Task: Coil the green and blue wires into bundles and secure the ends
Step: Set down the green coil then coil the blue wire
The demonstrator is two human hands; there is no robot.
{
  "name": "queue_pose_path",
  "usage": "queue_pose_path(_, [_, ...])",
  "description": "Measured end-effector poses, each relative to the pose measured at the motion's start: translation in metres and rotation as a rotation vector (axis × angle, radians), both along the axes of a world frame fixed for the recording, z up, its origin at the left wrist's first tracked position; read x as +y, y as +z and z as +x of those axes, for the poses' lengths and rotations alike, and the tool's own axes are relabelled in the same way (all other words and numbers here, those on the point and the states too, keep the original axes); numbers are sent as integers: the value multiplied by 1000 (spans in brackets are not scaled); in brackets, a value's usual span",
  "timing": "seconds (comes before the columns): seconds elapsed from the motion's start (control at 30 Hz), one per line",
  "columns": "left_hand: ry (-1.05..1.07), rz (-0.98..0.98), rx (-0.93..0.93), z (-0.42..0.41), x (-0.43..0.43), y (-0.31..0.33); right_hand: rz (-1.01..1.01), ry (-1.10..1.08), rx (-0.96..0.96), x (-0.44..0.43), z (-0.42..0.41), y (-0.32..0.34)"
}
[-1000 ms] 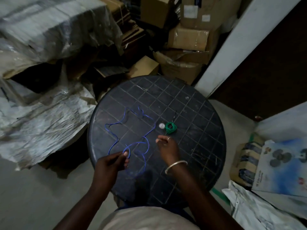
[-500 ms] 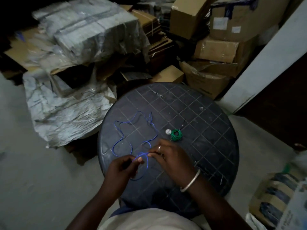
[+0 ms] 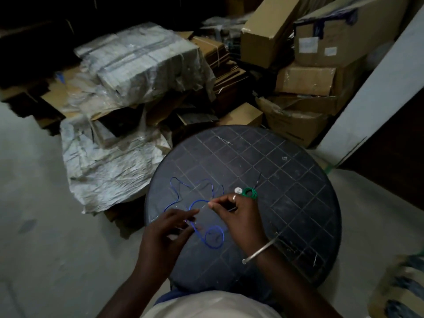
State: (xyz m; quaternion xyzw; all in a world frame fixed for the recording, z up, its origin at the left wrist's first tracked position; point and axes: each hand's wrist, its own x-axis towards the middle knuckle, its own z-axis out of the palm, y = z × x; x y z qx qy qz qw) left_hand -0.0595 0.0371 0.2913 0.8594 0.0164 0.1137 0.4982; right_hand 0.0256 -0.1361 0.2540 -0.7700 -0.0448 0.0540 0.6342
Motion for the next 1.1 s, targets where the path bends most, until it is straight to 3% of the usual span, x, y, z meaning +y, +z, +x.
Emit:
queue_pose_path(0.07, [70, 216, -148, 13, 14, 0, 64, -3, 56, 8, -2, -2])
queue_pose_path(0.13, [120, 236, -206, 28, 27, 4, 64, 67, 70, 14, -7, -5])
queue_pose_path(0.23, [163, -63, -72, 50, 43, 8, 15, 239, 133, 15, -23, -12])
queue_pose_path(0.33, [239, -399, 136, 78, 66, 7, -14, 221, 124, 14, -34, -24])
queue_pose_path(0.47, [203, -573, 367, 91, 93, 0, -21, 165, 84, 22, -35, -34])
queue_pose_path(0.6, [149, -502, 390, 85, 78, -7, -17, 398, 354, 53, -36, -32])
queue_pose_path(0.7, [214, -494, 343, 92, 56, -4, 111, 532, 438, 84, -41, -35])
queue_pose_path(0.87, [218, -611, 382, 102, 46, -2, 293, 497, 443, 93, -42, -39])
queue_pose_path(1.0, [240, -534, 383, 103, 47, -1, 224, 232, 421, 91, -42, -49])
queue_pose_path(1.1, [222, -455, 316, 98, 40, 1, 185, 249, 431, 96, -47, -50])
